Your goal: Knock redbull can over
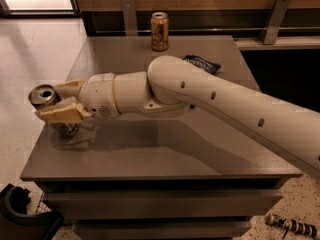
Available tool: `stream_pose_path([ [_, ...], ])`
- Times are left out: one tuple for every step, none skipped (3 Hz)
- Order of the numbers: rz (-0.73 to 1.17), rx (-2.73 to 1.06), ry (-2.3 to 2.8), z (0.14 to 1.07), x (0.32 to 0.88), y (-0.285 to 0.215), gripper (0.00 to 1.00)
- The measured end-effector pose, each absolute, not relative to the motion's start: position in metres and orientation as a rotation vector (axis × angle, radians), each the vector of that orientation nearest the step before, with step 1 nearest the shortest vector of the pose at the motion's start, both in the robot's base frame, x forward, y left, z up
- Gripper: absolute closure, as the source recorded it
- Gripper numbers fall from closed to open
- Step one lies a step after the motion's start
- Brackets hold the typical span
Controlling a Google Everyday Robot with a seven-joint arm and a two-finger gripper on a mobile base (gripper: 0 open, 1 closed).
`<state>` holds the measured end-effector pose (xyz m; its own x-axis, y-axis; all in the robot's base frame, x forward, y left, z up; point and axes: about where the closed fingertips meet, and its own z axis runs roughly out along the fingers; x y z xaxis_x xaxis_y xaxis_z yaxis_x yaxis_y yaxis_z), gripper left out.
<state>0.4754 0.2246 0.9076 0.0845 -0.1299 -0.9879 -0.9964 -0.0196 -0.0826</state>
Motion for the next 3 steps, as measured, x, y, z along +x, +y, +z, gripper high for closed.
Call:
stream_pose_path([
  [1.094,-1.357,1.231,0.9082,0.4738,0.2265,0.85],
  [1.096,-1.361,1.229,0.9087,0.4724,0.2281,1.00],
  [1.069,-1.380,1.252,0.9148,0.4710,0.2214,1.00],
])
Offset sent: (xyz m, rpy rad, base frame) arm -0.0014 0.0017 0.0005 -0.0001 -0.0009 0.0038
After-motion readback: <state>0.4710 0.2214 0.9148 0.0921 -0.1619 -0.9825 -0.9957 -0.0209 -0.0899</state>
